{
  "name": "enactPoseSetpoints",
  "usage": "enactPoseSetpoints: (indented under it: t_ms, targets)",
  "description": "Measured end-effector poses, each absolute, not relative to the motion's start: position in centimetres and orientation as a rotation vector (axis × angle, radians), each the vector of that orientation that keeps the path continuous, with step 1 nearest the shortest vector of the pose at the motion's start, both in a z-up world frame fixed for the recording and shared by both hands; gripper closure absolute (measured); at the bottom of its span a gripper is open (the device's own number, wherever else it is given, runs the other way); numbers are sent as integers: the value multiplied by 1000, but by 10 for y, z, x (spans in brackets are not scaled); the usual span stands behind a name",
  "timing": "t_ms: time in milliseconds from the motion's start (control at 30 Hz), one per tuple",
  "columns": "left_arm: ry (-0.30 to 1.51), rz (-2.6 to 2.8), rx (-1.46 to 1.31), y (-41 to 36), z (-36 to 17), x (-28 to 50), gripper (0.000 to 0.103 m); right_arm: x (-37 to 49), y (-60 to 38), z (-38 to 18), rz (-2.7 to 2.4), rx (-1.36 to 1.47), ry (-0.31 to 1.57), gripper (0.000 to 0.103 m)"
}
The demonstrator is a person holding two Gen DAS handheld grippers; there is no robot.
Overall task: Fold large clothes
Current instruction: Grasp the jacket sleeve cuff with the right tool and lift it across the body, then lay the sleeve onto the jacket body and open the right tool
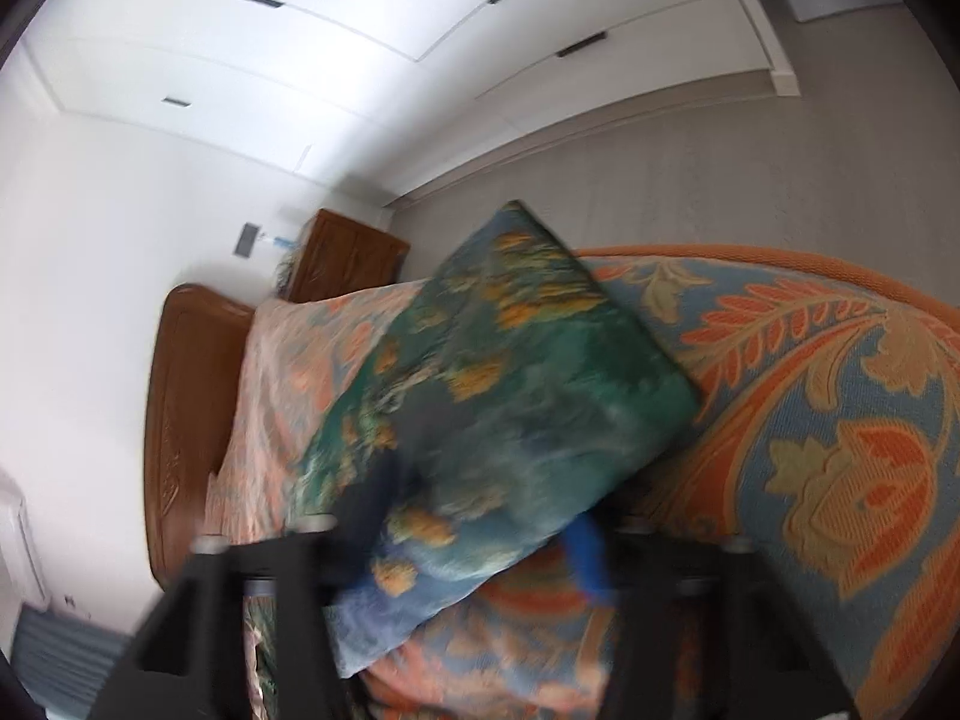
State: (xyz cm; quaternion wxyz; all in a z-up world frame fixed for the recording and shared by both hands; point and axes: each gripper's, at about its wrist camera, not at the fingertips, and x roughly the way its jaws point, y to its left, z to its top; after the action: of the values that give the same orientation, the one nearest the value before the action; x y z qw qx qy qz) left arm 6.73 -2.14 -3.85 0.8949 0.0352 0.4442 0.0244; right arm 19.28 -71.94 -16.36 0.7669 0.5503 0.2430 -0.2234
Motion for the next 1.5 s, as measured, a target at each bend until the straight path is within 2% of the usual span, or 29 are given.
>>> enactPoseSetpoints:
  t_ms: [33, 133, 267, 333, 433, 567, 733, 833, 900, 967, 1033, 1067, 1300, 1500]
  targets:
    - [922, 51, 72, -21, -39, 68, 0, 192, -720, -160, -502, 1179, 524, 83]
    - [925, 45, 58, -20, -41, 69, 0, 194, -700, -120, -495, 970, 472, 90]
    - [939, 22, 45, -23, -46, 73, 0, 207, -630, -46, -355, 614, 440, 91]
    - [935, 5, 41, -26, -46, 72, 0, 213, -563, -8, -223, 400, 426, 91]
    - [917, -10, 50, -29, -43, 66, 0, 220, -469, 19, -48, 187, 412, 91]
    - [906, 15, 50, -20, -40, 55, 0, 231, -369, 13, 139, 51, 459, 91]
    - [916, 63, -18, 5, -43, 47, 0, 245, -265, -39, 291, -31, 625, 91]
    - [915, 81, -52, 16, -45, 43, 0, 246, -236, -76, 333, -64, 750, 90]
    - [917, 82, -62, 19, -47, 41, 0, 252, -221, -100, 333, -83, 847, 86]
    - [921, 81, -67, 21, -48, 41, 0, 253, -220, -115, 319, -85, 893, 75]
    - [931, 67, -75, 21, -52, 42, 0, 249, -214, -123, 345, -71, 931, 45]
    - [939, 60, -80, 21, -54, 42, 0, 243, -214, -123, 361, -63, 931, 40]
    - [936, -31, -114, 21, -53, 70, 0, 161, -223, -93, 335, -97, 774, 33]
    - [914, -291, -189, -5, -46, 151, 0, 87, -265, -92, 213, 9, 690, 30]
